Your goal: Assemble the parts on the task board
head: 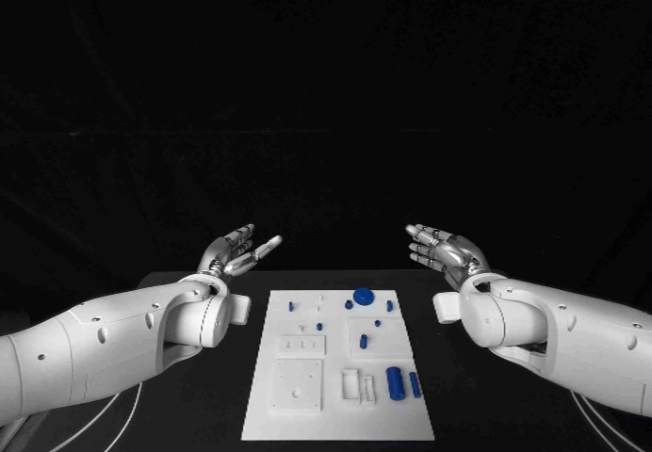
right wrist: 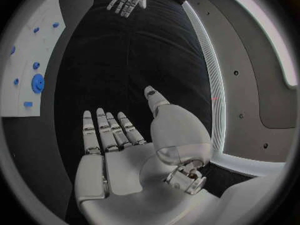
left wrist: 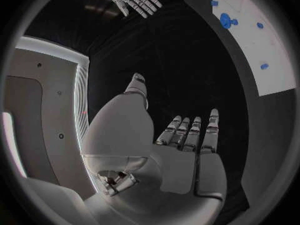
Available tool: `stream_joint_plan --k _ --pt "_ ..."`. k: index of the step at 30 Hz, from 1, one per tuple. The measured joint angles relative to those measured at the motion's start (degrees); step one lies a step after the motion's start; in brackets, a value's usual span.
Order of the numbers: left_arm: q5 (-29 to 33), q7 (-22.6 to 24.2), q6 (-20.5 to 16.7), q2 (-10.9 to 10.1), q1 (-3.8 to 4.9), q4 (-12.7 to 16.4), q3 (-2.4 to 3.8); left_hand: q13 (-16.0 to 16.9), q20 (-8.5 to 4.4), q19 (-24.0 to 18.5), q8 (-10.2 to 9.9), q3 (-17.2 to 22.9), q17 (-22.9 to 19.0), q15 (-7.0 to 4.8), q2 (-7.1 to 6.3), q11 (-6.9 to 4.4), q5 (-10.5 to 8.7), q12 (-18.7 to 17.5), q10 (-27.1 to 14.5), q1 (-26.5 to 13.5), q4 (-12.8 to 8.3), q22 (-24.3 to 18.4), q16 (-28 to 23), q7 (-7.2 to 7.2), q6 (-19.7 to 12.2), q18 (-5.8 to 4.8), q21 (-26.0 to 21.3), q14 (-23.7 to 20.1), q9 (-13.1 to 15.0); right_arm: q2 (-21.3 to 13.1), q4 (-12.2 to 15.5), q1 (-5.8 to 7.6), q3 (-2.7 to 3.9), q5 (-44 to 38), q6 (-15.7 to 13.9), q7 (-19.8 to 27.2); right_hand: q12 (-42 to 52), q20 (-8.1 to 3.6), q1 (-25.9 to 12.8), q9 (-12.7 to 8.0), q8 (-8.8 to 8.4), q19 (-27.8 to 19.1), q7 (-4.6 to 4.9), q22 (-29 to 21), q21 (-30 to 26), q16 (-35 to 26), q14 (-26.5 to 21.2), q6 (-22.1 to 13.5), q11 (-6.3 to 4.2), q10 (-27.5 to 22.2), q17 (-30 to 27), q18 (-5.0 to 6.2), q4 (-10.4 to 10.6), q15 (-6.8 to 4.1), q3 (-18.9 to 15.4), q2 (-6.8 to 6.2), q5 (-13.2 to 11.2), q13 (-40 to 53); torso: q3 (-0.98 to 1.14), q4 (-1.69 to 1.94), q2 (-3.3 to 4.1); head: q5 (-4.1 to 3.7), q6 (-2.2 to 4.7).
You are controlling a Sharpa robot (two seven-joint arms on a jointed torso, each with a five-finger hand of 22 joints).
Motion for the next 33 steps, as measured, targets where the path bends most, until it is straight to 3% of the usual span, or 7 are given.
stream_joint_plan --k 2,9,21,25,28,30,33 --pt "-0.4 -0.6 0.9 0.1 0.12 -0.2 -0.07 0.1 0.28 0.9 0.0 -0.1 0.0 0.21 -0.18 0.17 0.23 0.0 0.8 2.1 0.6 0.1 0.2 0.18 0.6 0.89 0.0 0.6 0.1 -0.2 -1.1 0.56 -0.14 -0.6 3.0 -1.9 0.0 0.28 0.9 0.0 0.15 0.4 0.10 0.0 0.1 0.0 0.5 0.4 0.13 0.5 0.0 0.00 -0.1 0.12 0.1 0.11 0.2 0.0 0.00 0.00 0.00 0.00 0.00" --pt "-1.1 -1.9 2.5 0.1 0.11 -0.2 -0.10 0.1 0.35 1.0 0.0 -0.1 0.0 0.21 -0.21 0.17 0.23 0.0 0.8 2.3 0.6 0.1 0.2 0.18 0.6 0.89 0.0 0.6 0.1 -0.4 -3.0 1.51 -0.34 -2.3 10.3 -6.5 0.1 0.28 2.1 0.0 0.15 0.4 0.12 0.0 0.1 0.0 1.0 0.8 0.17 1.0 0.0 -0.01 -0.8 0.18 0.6 -0.25 0.2 0.0 0.00 0.01 0.00 0.01 0.01" --pt "-1.4 -2.7 3.8 0.3 0.10 -0.4 -0.10 0.1 0.35 1.0 0.2 -0.1 0.1 0.41 -0.06 0.49 0.23 0.1 1.1 2.4 0.6 0.1 0.2 0.78 1.2 0.88 0.1 1.0 0.1 0.0 -5.9 1.40 -0.37 -7.2 13.0 -9.0 0.3 -0.57 7.8 0.2 0.43 0.2 0.28 0.0 0.1 0.4 4.7 4.3 1.07 5.4 0.3 -0.03 -4.8 1.13 0.9 -1.49 0.9 0.3 -0.01 0.07 0.01 0.60 -0.18" --pt "-1.3 -2.6 4.2 0.1 0.11 -0.4 -0.10 0.5 0.06 6.5 1.1 1.5 0.6 1.13 3.99 2.82 0.68 0.6 8.2 3.3 -1.2 0.9 1.2 3.39 7.4 1.80 1.9 9.1 0.6 1.2 -8.0 1.40 -0.34 -11.1 13.2 -9.4 0.7 -2.37 10.6 0.6 0.64 8.0 1.22 0.6 1.2 0.6 13.9 12.1 1.15 15.4 0.6 -1.45 -7.2 1.36 1.6 -1.88 1.1 0.7 -0.04 0.03 0.03 0.81 -0.20" --pt "-0.9 -2.1 4.6 -0.2 0.12 -0.4 -0.04 1.0 -1.91 16.6 1.1 -0.4 1.1 2.11 8.82 4.60 2.85 1.2 21.2 1.8 -8.3 2.2 1.2 4.58 16.8 2.68 5.8 21.1 0.9 2.8 -10.5 1.44 -0.26 -16.1 13.4 -9.5 1.1 -4.00 10.9 0.9 0.99 17.9 1.30 1.1 2.3 1.4 24.4 18.5 -0.05 25.6 1.1 -2.02 -8.4 -0.10 2.7 -2.21 1.3 1.2 -0.12 0.03 0.12 0.93 -0.20" --pt "-0.7 -1.8 4.9 -0.4 0.16 -0.4 0.01 1.4 -3.68 20.2 1.2 -2.2 1.4 2.06 11.05 4.66 3.28 1.5 27.8 1.3 -11.9 2.3 1.6 5.28 21.4 0.88 7.7 27.5 1.2 3.8 -12.2 1.49 -0.17 -19.8 13.4 -9.5 1.3 -5.39 11.0 1.1 1.13 24.6 0.88 1.4 3.1 1.4 28.6 23.0 -0.91 29.9 1.3 -2.38 -9.4 -1.40 3.8 -2.13 1.3 1.3 -0.17 0.08 0.25 0.88 -0.14" --pt "-0.3 -1.2 5.4 -0.8 0.45 0.0 0.09 1.8 -5.40 22.9 1.4 -4.0 1.7 1.45 13.22 4.19 4.42 1.9 36.4 1.2 -15.3 2.0 2.0 5.13 26.6 -0.10 9.6 34.7 1.5 5.3 -14.5 1.82 0.06 -26.0 13.5 -9.3 1.8 -8.14 10.3 1.4 1.30 31.1 0.39 1.4 3.3 1.5 34.3 29.7 -2.12 33.5 1.4 -3.70 -11.2 -3.61 9.5 -2.83 0.6 1.3 -0.29 0.30 0.57 0.52 0.18"
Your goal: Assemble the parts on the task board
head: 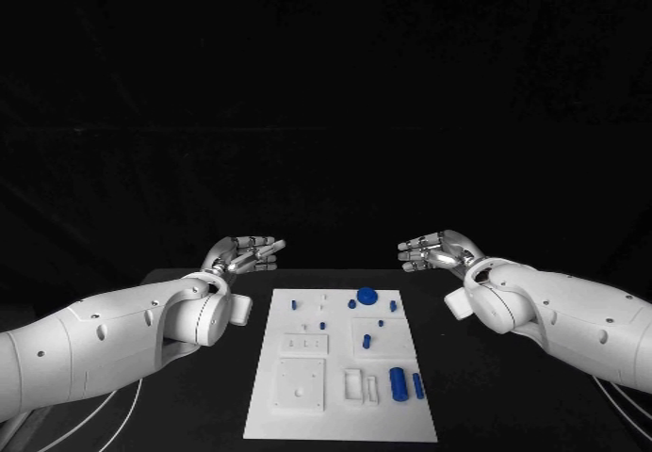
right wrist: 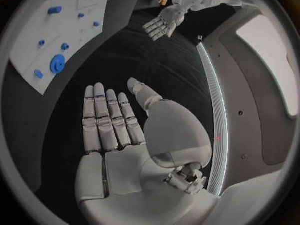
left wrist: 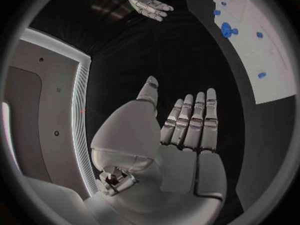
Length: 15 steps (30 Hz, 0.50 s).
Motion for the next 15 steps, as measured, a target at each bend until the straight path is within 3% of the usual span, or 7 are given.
stream_joint_plan --k 4,7,9,11,13,15 --pt "0.2 0.6 0.9 -0.5 0.64 1.0 0.10 0.1 -1.59 4.5 0.3 -0.6 0.4 -1.22 1.16 -0.69 1.59 0.3 6.5 1.1 -1.5 0.2 1.1 -0.28 5.2 -0.10 2.7 8.0 0.2 1.3 -1.6 0.79 0.49 -7.9 0.2 0.2 0.0 -2.74 -0.6 0.1 0.29 6.9 -0.42 0.7 2.2 1.1 7.6 3.0 -1.45 2.8 1.1 0.00 -0.6 -3.01 2.8 -0.60 -0.6 0.0 -0.21 0.52 0.74 -0.38 0.38" --pt "0.2 0.9 1.7 -1.0 0.94 2.0 0.33 0.1 -3.26 6.5 0.3 -0.8 0.5 -2.61 2.37 -1.67 4.65 0.3 10.2 1.7 -2.3 0.4 0.9 -0.74 8.5 -0.43 3.9 12.5 0.4 2.0 -2.1 1.38 0.74 -14.4 0.7 0.3 0.0 -4.87 -0.4 0.1 0.29 12.7 -0.77 1.8 5.1 3.0 14.0 4.0 -2.22 4.0 2.6 0.09 -0.5 -5.09 2.3 -0.76 -2.4 0.0 -0.37 1.07 1.43 -0.71 0.70" --pt "0.2 0.9 2.3 -1.3 1.08 2.8 0.71 0.1 -3.67 6.9 0.3 -1.2 0.5 -2.92 2.86 -1.97 4.86 0.3 10.6 1.8 -2.8 0.2 0.7 -0.78 9.3 -0.46 4.0 13.1 0.4 2.5 -2.3 1.80 0.86 -18.9 1.0 0.2 0.0 -6.22 0.1 0.1 0.29 16.6 -1.00 2.6 7.2 4.3 17.6 4.2 -2.68 4.5 4.1 0.97 -0.6 -6.31 1.3 -1.33 -2.4 0.0 -0.46 1.42 1.88 -0.97 1.01" --pt "0.1 0.9 2.8 -1.4 1.20 3.5 1.03 0.1 -3.68 6.9 0.5 -1.8 0.5 -2.98 3.21 -1.97 4.86 0.3 10.6 1.9 -3.4 -0.1 0.7 -0.78 9.3 -1.28 4.0 13.1 0.4 2.9 -2.5 2.12 0.93 -22.8 1.3 -0.2 0.0 -7.42 0.4 0.1 0.29 20.0 -1.13 3.6 9.3 7.6 18.5 4.4 -2.77 4.5 6.7 0.92 -0.7 -7.14 0.2 -1.58 -2.0 0.0 -0.58 1.85 2.43 -1.08 1.51" --pt "0.0 0.9 3.3 -1.7 1.29 4.4 1.32 0.1 -3.68 6.9 0.6 -2.6 0.6 -2.98 3.77 -1.97 4.86 0.3 10.6 1.9 -4.2 -0.4 0.7 -0.82 9.4 -1.29 4.2 13.1 0.4 3.4 -2.7 2.52 0.95 -27.3 1.4 -1.0 0.0 -8.06 0.5 0.1 0.29 22.5 -1.22 4.8 11.3 13.0 18.7 4.4 -2.91 4.4 10.3 1.08 -0.4 -7.28 -0.9 -1.97 -2.4 0.0 -0.64 2.27 3.01 -0.77 1.93" --pt "-0.1 0.8 3.9 -1.9 1.30 5.1 1.50 0.1 -3.68 6.9 0.6 -2.6 0.6 -2.98 3.77 -1.97 4.86 0.3 10.6 1.9 -4.6 -0.4 0.7 -0.62 9.2 -1.29 4.2 13.1 0.4 4.0 -2.8 2.83 0.99 -31.5 1.4 -2.2 0.0 -8.57 0.3 0.1 0.29 25.6 -1.50 6.4 14.2 21.0 18.7 4.1 -3.11 4.2 15.1 2.25 -0.5 -7.70 -1.1 -2.15 -3.1 0.0 -0.63 2.53 3.52 -0.55 2.16"
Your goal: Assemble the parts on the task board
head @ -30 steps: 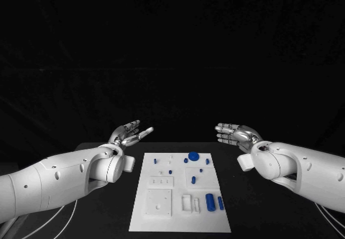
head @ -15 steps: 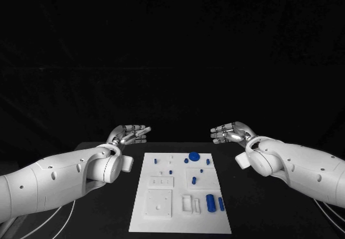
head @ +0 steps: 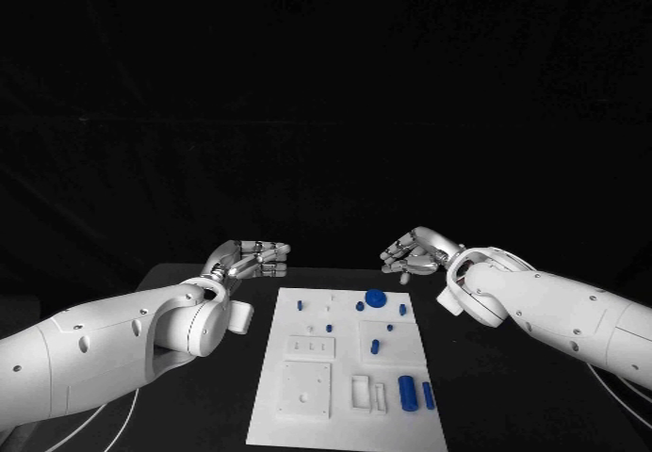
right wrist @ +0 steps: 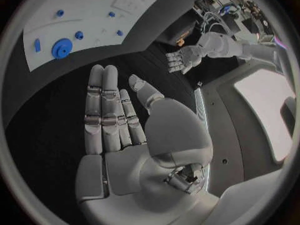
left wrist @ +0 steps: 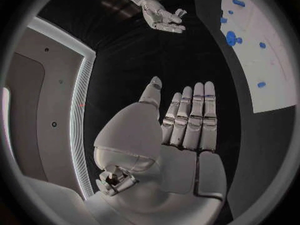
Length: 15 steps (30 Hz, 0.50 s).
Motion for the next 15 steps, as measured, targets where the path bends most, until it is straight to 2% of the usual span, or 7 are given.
stream_joint_plan --k 3,4,7,11,12,14,15 --pt "-0.2 -0.2 0.7 -0.3 0.17 1.0 0.24 0.0 0.00 0.0 0.0 -0.3 0.0 0.00 0.00 0.00 -0.66 0.0 0.0 0.0 -0.3 0.0 0.0 -0.01 -0.4 0.00 0.0 0.0 0.0 1.0 -0.4 0.28 0.03 -5.7 -0.1 -2.2 0.0 0.21 -0.3 0.0 0.00 0.8 -0.03 2.9 3.9 8.7 0.0 0.0 0.15 -0.1 6.0 1.05 -0.1 -0.19 0.4 -0.29 -0.5 0.0 0.06 0.41 0.83 0.02 0.33" --pt "-0.2 -0.3 1.0 -0.4 0.29 1.3 0.29 0.0 0.01 0.0 0.0 -0.3 0.0 0.00 0.00 0.00 -0.67 0.0 0.0 0.0 -0.3 0.0 0.0 -0.01 -0.4 0.00 0.0 0.0 0.0 1.3 -0.5 0.32 0.03 -7.3 -0.1 -2.9 0.0 0.50 -0.7 0.0 0.00 0.2 -0.03 4.8 6.0 11.5 0.0 0.0 0.15 -0.1 8.4 1.88 -0.1 -0.19 1.4 -0.74 -0.7 0.0 0.08 0.54 1.09 -0.03 0.35" --pt "-0.5 -0.6 1.6 -0.7 0.91 2.2 0.40 0.0 0.01 0.0 0.0 -0.5 0.0 0.00 0.00 0.00 -0.67 0.0 0.0 0.0 -0.5 0.0 0.0 -0.03 -0.4 -0.01 0.0 0.0 0.0 2.4 -0.7 0.36 0.03 -12.4 -0.3 -5.1 0.0 0.94 -0.8 0.0 0.00 -1.5 -0.03 8.4 9.6 14.5 -0.1 0.0 0.15 -0.1 10.6 2.66 0.0 -0.25 3.2 -1.73 -1.6 0.0 0.14 0.90 1.95 -0.26 0.40" --pt "-0.7 -0.8 2.1 -0.8 1.55 3.2 0.50 0.0 0.01 0.0 0.0 -0.5 0.0 0.00 0.00 0.00 -0.67 0.0 0.0 0.0 -0.5 0.0 0.0 -0.01 0.0 0.00 0.0 0.0 0.0 3.0 -0.7 0.39 0.03 -17.3 -0.6 -7.2 0.0 0.39 -0.9 0.0 0.00 -1.7 -0.03 10.9 11.6 17.4 -0.1 0.0 -0.06 -0.3 11.8 2.66 0.5 -0.29 5.1 -2.97 -2.2 0.0 0.12 1.43 2.88 -0.77 0.12" --pt "-0.7 -0.9 2.2 -0.8 1.67 3.5 0.51 0.0 0.01 0.0 0.0 -0.5 0.0 0.00 0.00 0.00 -0.66 0.0 0.0 0.0 -0.5 0.0 0.0 -0.01 0.0 0.00 0.0 0.0 0.0 3.1 -0.7 0.40 0.02 -18.6 -0.7 -7.7 0.0 -0.05 -0.9 0.0 0.00 -1.4 -0.03 11.4 11.9 18.2 -0.1 0.0 -0.06 -0.3 12.0 2.13 0.6 -0.29 5.5 -2.97 -2.4 0.0 0.09 1.60 3.10 -0.94 0.05" --pt "-0.8 -1.0 2.5 -0.9 1.89 4.1 0.51 0.0 0.01 0.0 0.0 -0.5 0.0 0.00 -0.01 0.00 -0.67 0.0 0.0 0.0 -0.5 0.0 0.0 0.00 0.0 0.00 0.0 0.0 0.0 3.4 -0.9 0.43 -0.02 -21.3 -1.0 -9.0 0.0 -0.70 -0.9 0.0 0.00 -1.0 -0.23 12.4 11.9 20.0 -0.3 -0.2 -0.06 -0.3 12.3 1.09 1.2 -0.16 6.8 -3.86 -2.9 0.0 0.02 2.00 3.53 -1.30 0.03" --pt "-0.8 -1.1 2.6 -0.9 1.98 4.3 0.51 0.0 0.01 0.0 0.0 -0.5 0.0 0.00 -0.01 0.00 -0.66 0.0 0.0 0.0 -0.5 0.0 0.0 -0.01 0.0 0.00 0.0 0.0 0.0 3.6 -0.9 0.44 -0.04 -22.4 -1.1 -9.5 0.0 -0.76 -0.7 0.0 0.00 -0.9 -0.23 12.8 11.9 20.5 -0.4 -0.2 -0.03 -0.3 12.2 0.92 1.4 -0.07 7.2 -4.02 -3.1 0.0 -0.03 2.15 3.72 -1.47 0.02"
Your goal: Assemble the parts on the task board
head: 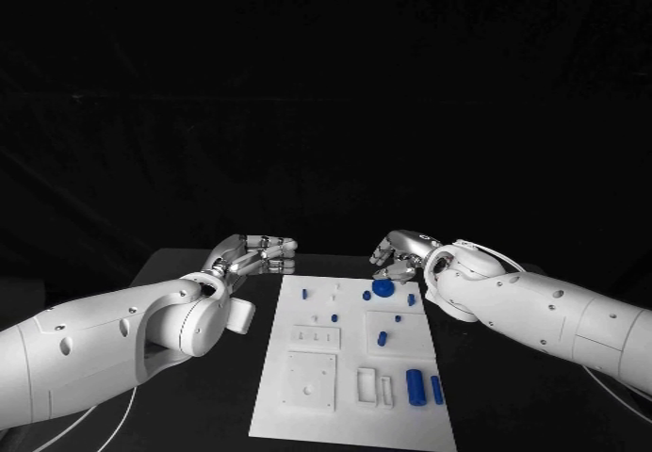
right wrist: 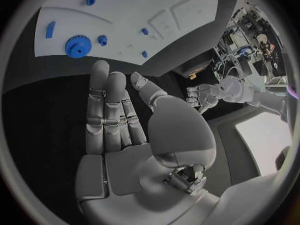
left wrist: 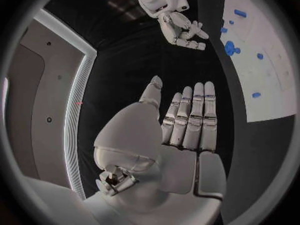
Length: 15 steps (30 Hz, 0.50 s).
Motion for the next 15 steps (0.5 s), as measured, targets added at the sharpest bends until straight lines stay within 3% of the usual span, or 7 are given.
stream_joint_plan --k 7,15 --pt "-0.1 -0.5 0.9 -0.6 0.96 2.0 -0.01 0.0 0.00 0.0 0.0 0.0 0.0 0.00 0.00 0.00 0.00 0.0 0.0 0.0 0.0 0.0 0.0 0.00 0.0 0.00 0.0 0.0 0.0 1.5 -1.4 0.03 -0.18 -6.7 -0.8 -3.4 0.0 0.22 1.0 0.0 0.00 0.2 0.00 2.2 -0.6 1.3 -0.1 0.0 0.11 -1.1 -0.8 -0.05 1.3 0.09 2.2 -1.59 -1.5 0.0 -0.11 0.93 1.40 -1.16 0.26" --pt "0.1 -0.9 1.5 -1.4 1.78 3.9 0.00 0.0 0.00 0.0 0.0 0.0 0.0 0.00 -0.31 0.00 -0.41 0.0 0.0 -0.3 0.0 0.0 0.0 0.00 0.0 0.00 0.0 0.0 0.0 2.8 -3.1 -0.02 -0.51 -10.5 -1.3 -5.7 0.0 0.34 1.6 0.0 0.00 1.1 -0.20 3.7 -1.9 2.1 -0.3 -0.6 0.42 -1.8 -1.0 -0.16 1.8 0.29 2.7 -2.20 -2.3 0.0 -0.14 1.36 2.57 -1.88 0.44"
